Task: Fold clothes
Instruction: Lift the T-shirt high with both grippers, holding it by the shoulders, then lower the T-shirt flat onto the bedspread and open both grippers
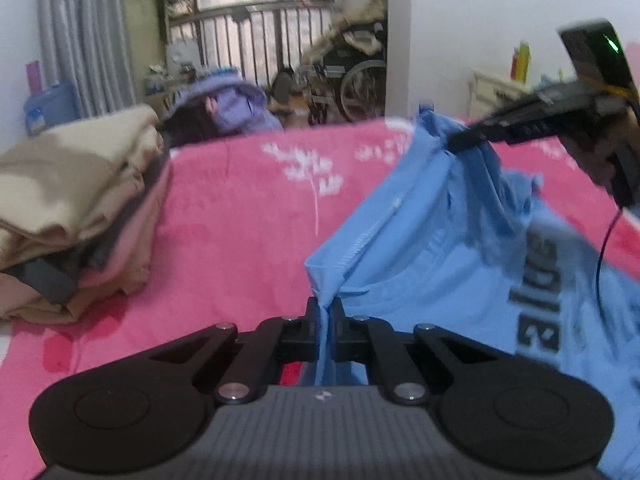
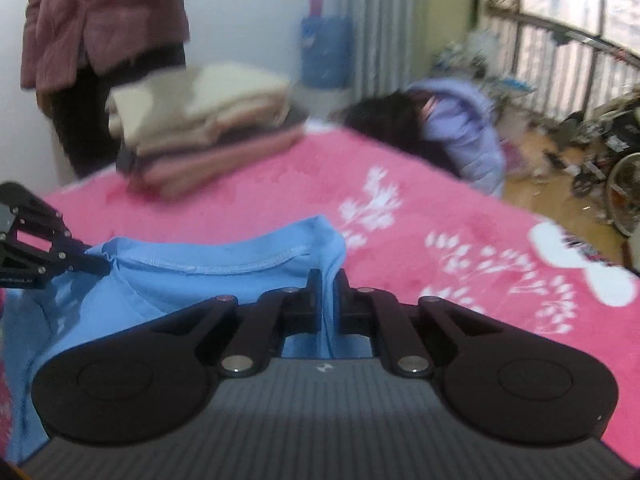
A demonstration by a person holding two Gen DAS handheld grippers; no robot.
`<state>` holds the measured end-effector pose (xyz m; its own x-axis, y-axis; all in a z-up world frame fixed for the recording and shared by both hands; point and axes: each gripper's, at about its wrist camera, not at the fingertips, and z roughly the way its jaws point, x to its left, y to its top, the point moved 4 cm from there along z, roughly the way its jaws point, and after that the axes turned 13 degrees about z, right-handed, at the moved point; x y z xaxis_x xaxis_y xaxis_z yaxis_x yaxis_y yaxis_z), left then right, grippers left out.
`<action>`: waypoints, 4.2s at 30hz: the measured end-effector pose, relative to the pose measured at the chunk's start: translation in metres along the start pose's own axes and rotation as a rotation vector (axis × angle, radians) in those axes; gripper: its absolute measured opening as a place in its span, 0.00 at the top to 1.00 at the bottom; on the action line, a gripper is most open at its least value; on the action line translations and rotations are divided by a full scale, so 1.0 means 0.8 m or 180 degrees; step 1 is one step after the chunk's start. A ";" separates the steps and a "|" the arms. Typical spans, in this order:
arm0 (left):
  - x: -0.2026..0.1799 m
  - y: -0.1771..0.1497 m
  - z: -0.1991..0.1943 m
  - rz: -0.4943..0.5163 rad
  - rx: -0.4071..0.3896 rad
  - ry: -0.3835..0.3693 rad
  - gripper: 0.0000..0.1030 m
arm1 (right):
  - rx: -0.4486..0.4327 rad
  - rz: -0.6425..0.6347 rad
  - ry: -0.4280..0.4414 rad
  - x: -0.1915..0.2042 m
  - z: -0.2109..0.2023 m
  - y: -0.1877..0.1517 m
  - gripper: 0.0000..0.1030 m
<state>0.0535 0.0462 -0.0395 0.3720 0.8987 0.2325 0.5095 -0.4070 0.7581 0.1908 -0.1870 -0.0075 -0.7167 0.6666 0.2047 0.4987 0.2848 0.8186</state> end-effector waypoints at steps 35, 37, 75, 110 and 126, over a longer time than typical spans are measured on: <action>-0.031 0.221 -0.383 0.0135 -0.2536 0.0344 0.95 | -0.2819 -0.0018 -0.0748 0.201 -0.420 0.126 0.97; -0.036 0.231 -0.402 0.0134 -0.2618 0.0359 0.95 | -0.2910 -0.0025 -0.0750 0.207 -0.435 0.124 0.97; -0.097 0.228 -0.524 0.0273 -0.3020 0.0377 0.95 | -0.3220 -0.0136 -0.0951 0.190 -0.536 0.104 0.97; -0.002 0.292 0.013 0.0146 -0.1364 0.0083 0.95 | -0.1993 0.0668 -0.1820 -0.088 -0.188 0.089 0.97; -0.019 0.196 0.273 0.0439 -0.0099 0.0208 0.94 | -0.0765 0.1231 -0.1982 -0.193 0.031 0.018 0.96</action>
<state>0.2975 -0.0671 -0.0572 0.3849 0.8436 0.3743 0.4324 -0.5231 0.7344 0.3213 -0.2687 -0.0406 -0.0710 0.9733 0.2184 0.4873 -0.1572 0.8589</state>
